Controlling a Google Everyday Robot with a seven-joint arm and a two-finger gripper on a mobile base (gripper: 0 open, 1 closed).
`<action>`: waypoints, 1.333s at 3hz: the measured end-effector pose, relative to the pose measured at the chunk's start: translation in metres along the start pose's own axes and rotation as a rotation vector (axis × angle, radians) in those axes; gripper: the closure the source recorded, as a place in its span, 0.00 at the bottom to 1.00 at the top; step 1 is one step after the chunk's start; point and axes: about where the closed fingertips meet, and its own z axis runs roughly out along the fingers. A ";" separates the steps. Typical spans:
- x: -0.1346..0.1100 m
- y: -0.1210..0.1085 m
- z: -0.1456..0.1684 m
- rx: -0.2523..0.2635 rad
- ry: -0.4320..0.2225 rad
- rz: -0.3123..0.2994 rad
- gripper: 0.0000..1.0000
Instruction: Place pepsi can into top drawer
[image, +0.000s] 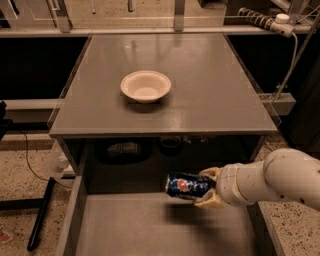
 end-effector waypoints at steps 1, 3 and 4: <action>0.005 0.011 0.026 0.002 -0.001 0.000 1.00; 0.014 0.002 0.052 0.058 -0.001 0.022 0.81; 0.014 0.002 0.052 0.058 -0.001 0.022 0.58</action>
Offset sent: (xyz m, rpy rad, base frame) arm 0.0318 0.0160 -0.0839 0.0031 -0.0552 -0.1122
